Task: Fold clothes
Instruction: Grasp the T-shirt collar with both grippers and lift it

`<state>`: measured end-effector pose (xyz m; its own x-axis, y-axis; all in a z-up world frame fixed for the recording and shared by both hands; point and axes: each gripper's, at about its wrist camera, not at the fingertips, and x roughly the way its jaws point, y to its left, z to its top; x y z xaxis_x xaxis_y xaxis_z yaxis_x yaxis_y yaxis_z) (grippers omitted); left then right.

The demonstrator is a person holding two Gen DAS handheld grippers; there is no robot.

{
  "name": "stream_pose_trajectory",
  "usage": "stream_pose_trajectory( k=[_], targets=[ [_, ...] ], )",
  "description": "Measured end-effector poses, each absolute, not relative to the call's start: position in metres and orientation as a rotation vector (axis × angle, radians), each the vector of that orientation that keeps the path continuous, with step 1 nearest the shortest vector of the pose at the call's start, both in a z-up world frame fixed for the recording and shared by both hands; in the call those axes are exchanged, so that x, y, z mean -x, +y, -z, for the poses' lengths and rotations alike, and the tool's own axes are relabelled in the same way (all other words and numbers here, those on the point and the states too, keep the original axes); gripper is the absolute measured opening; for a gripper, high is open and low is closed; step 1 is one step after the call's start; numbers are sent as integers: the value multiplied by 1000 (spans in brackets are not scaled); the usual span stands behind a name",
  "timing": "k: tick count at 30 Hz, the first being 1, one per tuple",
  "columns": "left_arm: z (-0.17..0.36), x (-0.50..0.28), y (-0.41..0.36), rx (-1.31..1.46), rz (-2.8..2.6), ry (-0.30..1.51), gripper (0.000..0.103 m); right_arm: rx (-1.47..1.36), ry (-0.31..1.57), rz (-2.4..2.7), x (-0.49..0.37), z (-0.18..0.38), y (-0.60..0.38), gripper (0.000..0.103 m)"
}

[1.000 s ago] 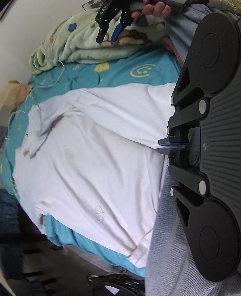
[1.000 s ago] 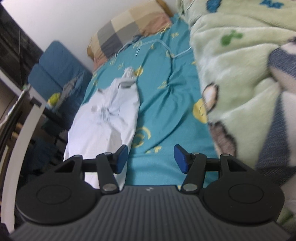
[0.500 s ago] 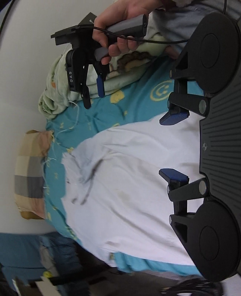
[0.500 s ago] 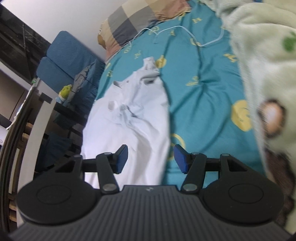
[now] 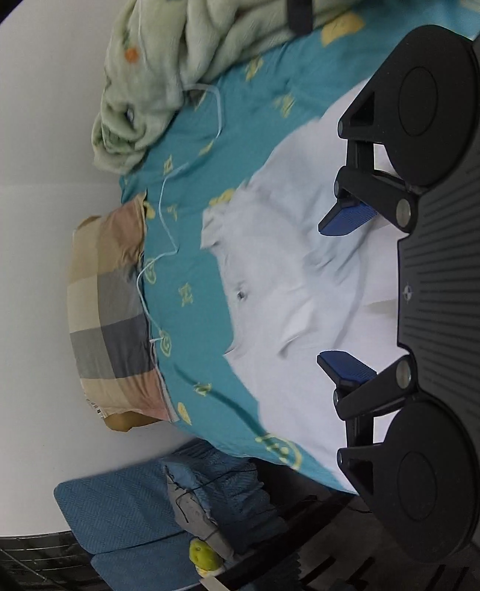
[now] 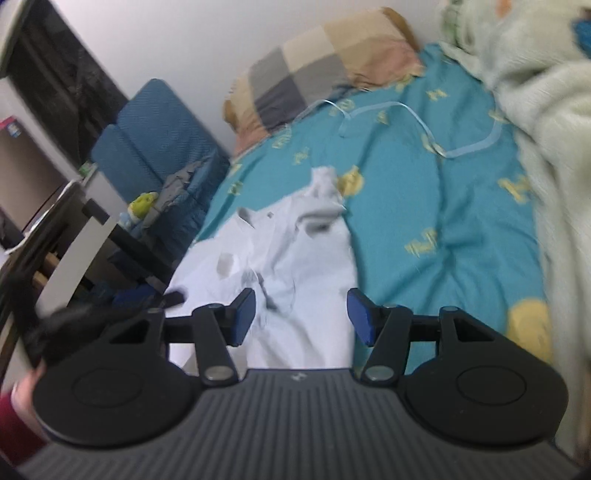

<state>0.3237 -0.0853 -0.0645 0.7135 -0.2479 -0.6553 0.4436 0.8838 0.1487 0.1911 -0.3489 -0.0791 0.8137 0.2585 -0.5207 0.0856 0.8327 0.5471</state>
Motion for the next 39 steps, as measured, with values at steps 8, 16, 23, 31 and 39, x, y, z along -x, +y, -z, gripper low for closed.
stream_pose_trajectory(
  k=[8, 16, 23, 31, 39],
  targets=[
    [108, -478, -78, -288, 307, 639, 72, -509, 613, -98, -335, 111, -374, 58],
    [161, -566, -81, -290, 335, 695, 71, -385, 642, -109, -456, 138, -371, 57],
    [176, -583, -88, -279, 395, 759, 41, -280, 747, -80, -484, 157, -357, 16],
    [135, -565, -99, -309, 307, 677, 5, -210, 633, -8, -462, 106, -356, 6],
    [69, -586, -125, -275, 249, 529, 6, -182, 530, 94, -490, 53, -369, 6]
  ],
)
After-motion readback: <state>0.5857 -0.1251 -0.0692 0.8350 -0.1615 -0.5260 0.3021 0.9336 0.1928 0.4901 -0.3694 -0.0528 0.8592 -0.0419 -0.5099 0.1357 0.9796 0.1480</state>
